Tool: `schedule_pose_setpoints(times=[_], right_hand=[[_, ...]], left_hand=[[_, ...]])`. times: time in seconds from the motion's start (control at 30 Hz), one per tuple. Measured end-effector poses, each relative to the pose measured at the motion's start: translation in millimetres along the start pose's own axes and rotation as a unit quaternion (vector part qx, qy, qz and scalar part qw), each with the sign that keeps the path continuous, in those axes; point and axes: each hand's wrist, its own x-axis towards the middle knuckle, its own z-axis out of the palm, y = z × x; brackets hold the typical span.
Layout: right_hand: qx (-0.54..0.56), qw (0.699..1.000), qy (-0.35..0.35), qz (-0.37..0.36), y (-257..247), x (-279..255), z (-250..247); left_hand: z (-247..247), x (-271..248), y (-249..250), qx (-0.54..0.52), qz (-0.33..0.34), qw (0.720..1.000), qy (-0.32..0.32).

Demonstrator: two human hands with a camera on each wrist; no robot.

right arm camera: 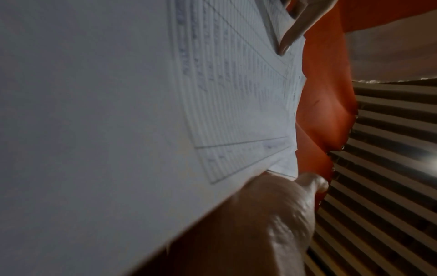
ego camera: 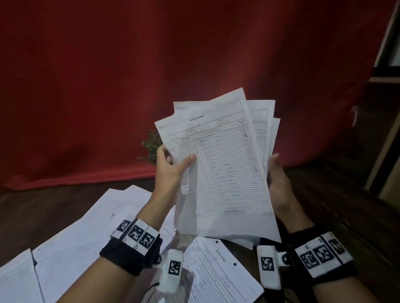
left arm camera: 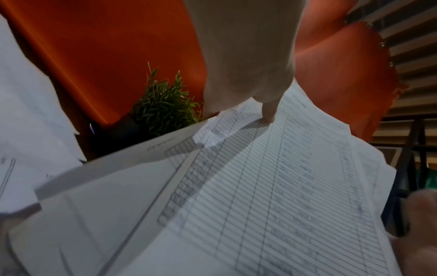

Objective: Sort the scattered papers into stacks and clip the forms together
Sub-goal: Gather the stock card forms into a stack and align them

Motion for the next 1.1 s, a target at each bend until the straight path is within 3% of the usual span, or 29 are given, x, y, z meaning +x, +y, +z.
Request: schedule_pose_setpoints(times=[0.13, 0.3, 0.4, 0.5, 0.6, 0.7, 0.8, 0.87, 0.97, 1.1], right_hand=[[-0.069, 0.996, 0.018, -0.062, -6, 0, 11], [-0.13, 0.989, 0.018, -0.065, -11, -1, 11], [-0.156, 0.983, 0.062, -0.078, -13, 0, 9], [-0.089, 0.993, 0.051, -0.063, -14, -2, 8], [-0.045, 0.998, 0.028, -0.019, -6, -3, 7], [-0.089, 0.995, 0.047, -0.019, 1, -2, 15], [-0.135, 0.979, 0.113, -0.1, -4, -2, 27], [-0.135, 0.976, 0.098, -0.138, -6, -4, 30], [-0.128, 0.981, 0.11, -0.097, 5, -2, 23], [-0.149, 0.983, 0.112, 0.0, 31, 5, 8]], left_hand=[[-1, -1, 14, 0.064, 0.058, 0.995, -0.039], [4, 7, 37, 0.113, 0.171, 0.973, -0.102], [-1, 11, 37, 0.106, 0.203, 0.972, -0.052], [-8, 10, 22, -0.04, 0.039, 0.996, -0.07], [-17, 5, 4, -0.025, -0.066, 0.989, -0.131], [-8, -1, 0, 0.006, -0.033, 0.996, -0.08], [8, -4, 11, 0.009, 0.099, 0.995, 0.011], [14, -3, 18, 0.001, 0.133, 0.991, 0.019], [7, 0, 12, 0.014, 0.092, 0.996, -0.008], [-16, 5, -12, 0.092, -0.048, 0.986, -0.131]])
